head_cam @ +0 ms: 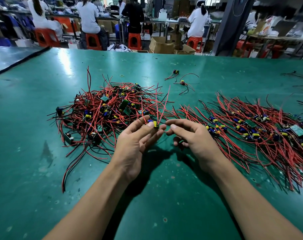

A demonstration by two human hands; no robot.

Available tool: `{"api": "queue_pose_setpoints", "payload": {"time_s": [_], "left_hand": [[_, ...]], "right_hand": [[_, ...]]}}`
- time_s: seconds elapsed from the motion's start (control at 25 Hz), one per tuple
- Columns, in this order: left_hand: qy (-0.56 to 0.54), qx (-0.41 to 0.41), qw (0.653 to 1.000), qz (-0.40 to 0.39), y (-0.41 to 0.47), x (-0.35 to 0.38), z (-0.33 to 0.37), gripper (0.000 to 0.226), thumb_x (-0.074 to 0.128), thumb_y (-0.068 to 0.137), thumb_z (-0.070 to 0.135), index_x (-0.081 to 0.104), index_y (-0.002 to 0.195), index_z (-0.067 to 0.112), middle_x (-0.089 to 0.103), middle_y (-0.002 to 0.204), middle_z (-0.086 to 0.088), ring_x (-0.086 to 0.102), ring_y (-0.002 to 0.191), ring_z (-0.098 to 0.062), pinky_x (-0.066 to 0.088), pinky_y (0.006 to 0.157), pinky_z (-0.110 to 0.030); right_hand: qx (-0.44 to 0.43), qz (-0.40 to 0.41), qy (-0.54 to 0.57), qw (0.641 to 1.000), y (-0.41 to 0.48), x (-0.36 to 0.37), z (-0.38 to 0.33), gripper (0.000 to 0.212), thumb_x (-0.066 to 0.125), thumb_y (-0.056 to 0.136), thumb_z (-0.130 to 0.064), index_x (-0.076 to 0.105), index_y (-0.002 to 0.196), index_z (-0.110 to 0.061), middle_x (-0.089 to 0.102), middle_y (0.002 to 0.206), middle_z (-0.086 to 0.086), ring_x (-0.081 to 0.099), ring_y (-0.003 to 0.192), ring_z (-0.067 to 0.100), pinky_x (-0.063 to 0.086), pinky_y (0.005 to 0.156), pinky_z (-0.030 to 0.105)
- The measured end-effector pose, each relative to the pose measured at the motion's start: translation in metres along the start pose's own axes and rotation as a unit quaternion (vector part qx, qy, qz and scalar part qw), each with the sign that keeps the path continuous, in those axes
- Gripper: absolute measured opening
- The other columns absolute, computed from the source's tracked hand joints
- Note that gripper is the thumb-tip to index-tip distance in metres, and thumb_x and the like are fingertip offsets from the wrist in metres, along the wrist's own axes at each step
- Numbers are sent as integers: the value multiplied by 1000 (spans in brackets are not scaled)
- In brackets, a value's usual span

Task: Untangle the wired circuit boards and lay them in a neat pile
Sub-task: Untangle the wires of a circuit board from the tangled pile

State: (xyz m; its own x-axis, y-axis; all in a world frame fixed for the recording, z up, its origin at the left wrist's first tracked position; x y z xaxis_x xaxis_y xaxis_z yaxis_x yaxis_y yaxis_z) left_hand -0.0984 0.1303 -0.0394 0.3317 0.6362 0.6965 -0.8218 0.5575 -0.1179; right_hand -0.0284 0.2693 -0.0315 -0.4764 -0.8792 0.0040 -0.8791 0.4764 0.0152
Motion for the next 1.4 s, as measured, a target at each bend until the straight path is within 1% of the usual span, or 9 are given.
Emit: {"api": "queue_pose_setpoints", "payload": {"time_s": [0.2, 0.32, 0.56, 0.68, 0.84, 1.0, 1.16, 1.28, 1.4], "left_hand": [[145, 28, 989, 0, -2, -2, -4, 30, 77, 67, 14, 68, 95, 17, 71, 84, 3, 64, 73, -7, 47, 64, -21], [216, 71, 974, -7, -3, -2, -3, 24, 79, 73, 5, 67, 91, 16, 71, 82, 2, 59, 72, -11, 42, 58, -22], [304, 101, 945, -60, -6, 5, -4, 26, 71, 79, -7, 74, 90, 16, 74, 80, -2, 59, 66, -10, 50, 60, -21], [251, 35, 965, -74, -3, 3, -11, 38, 58, 83, -14, 78, 89, 17, 74, 85, -7, 62, 64, -14, 54, 57, -24], [112, -38, 992, -43, 5, -1, -18, 12, 60, 87, 0, 69, 92, 7, 70, 80, -10, 65, 60, -18, 59, 55, -29], [188, -14, 981, -53, 4, -3, -20, 30, 79, 69, 21, 68, 94, 10, 71, 86, -10, 68, 66, -19, 58, 61, -25], [181, -37, 978, -99, 2, 1, -25, 47, 81, 62, 11, 66, 106, 10, 75, 93, -8, 72, 77, -19, 59, 69, -26], [142, -63, 981, -115, 1, 3, -29, 46, 76, 65, 2, 66, 109, 8, 73, 89, -11, 72, 76, -21, 60, 72, -28], [124, -65, 980, -139, -1, 7, -31, 44, 73, 69, 1, 64, 112, 5, 73, 90, -12, 73, 80, -25, 59, 75, -31]], "right_hand": [[7, -26, 53, 998, 0, 9, 0, 19, 71, 82, -31, 72, 93, -16, 68, 76, 0, 54, 54, 12, 42, 51, 19], [-8, -30, 25, 999, -2, 12, -2, 25, 74, 72, -43, 76, 86, -22, 71, 77, -6, 56, 56, 4, 45, 55, 16], [3, -22, 26, 999, 0, 7, 1, 3, 72, 87, -15, 72, 85, -17, 69, 74, -2, 53, 52, 9, 41, 49, 20], [21, -29, 56, 998, 1, 4, 2, 7, 66, 90, -9, 71, 89, -14, 66, 72, 0, 52, 51, 14, 39, 44, 21], [25, -58, 42, 997, -3, 11, 1, 10, 70, 86, -11, 77, 83, -18, 70, 80, 2, 53, 57, 11, 44, 51, 18], [20, -48, 1, 999, -4, 11, 5, 7, 74, 85, -17, 77, 91, -14, 63, 80, 11, 45, 69, 21, 36, 55, 25], [37, -68, 30, 997, -6, 15, 7, 7, 77, 79, -21, 78, 86, -20, 71, 87, 9, 53, 73, 23, 41, 67, 30], [68, -70, 104, 990, -4, 15, 8, 15, 79, 68, -25, 77, 82, -20, 69, 79, 6, 61, 63, 15, 52, 59, 25], [74, -31, 158, 984, 1, 5, 9, 18, 81, 63, -23, 76, 79, -18, 64, 82, 4, 54, 59, 11, 47, 49, 23]]}}
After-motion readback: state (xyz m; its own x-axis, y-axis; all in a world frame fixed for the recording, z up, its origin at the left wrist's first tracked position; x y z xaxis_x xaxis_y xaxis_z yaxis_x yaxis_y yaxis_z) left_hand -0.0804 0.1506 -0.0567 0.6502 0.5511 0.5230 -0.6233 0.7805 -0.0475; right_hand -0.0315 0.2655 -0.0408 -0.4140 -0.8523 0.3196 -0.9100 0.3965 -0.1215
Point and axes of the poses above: each hand's wrist, its own y-axis towards the middle knuckle, its own x-axis out of the palm, z = x × y, the point moved 8 cm from there along y, towards the middle knuckle
